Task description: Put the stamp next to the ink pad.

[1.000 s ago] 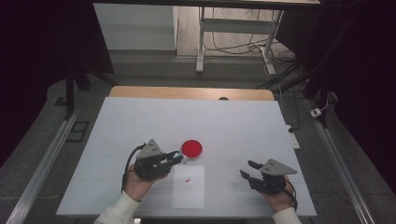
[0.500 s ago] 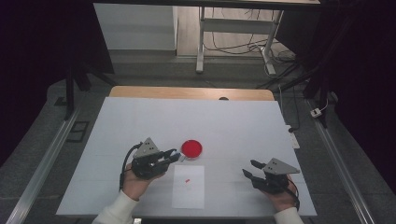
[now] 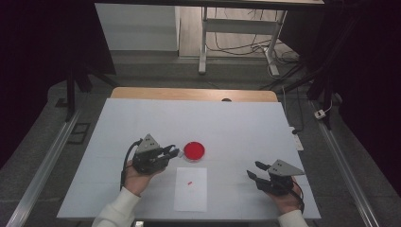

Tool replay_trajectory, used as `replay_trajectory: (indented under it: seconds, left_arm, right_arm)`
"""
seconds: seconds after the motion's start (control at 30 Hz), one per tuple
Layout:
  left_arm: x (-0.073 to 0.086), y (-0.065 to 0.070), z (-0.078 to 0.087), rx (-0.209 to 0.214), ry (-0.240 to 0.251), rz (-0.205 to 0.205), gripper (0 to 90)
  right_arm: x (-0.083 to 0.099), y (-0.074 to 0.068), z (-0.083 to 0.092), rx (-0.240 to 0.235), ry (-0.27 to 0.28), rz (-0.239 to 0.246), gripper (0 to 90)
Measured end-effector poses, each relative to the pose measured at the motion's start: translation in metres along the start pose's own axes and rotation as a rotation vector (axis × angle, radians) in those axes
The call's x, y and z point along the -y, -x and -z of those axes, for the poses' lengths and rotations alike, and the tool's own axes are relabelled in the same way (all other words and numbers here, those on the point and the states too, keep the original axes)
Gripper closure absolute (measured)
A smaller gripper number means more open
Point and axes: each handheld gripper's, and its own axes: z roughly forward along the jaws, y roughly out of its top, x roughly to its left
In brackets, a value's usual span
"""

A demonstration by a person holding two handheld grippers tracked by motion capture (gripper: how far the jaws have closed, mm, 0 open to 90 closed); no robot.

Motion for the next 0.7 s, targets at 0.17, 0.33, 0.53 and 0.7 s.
replay_trajectory:
  seconds: [0.17, 0.33, 0.53, 0.7]
  left_arm:
    - [-0.005, -0.014, -0.009, -0.043, -0.013, 0.016, 75.0]
    - [-0.009, -0.027, -0.023, -0.097, -0.05, 0.034, 75.0]
    - [-0.009, -0.04, -0.044, -0.133, -0.085, 0.067, 75.0]
    - [-0.008, -0.044, -0.062, -0.15, -0.143, 0.061, 75.0]
  right_arm:
    - [0.0, 0.0, -0.001, -0.003, 0.001, 0.003, 49.2]
    - [-0.001, 0.0, -0.002, -0.001, -0.005, 0.008, 49.2]
    - [-0.001, -0.001, -0.003, 0.003, -0.014, 0.021, 49.1]
    - [0.0, -0.001, -0.004, -0.001, -0.015, 0.022, 49.1]
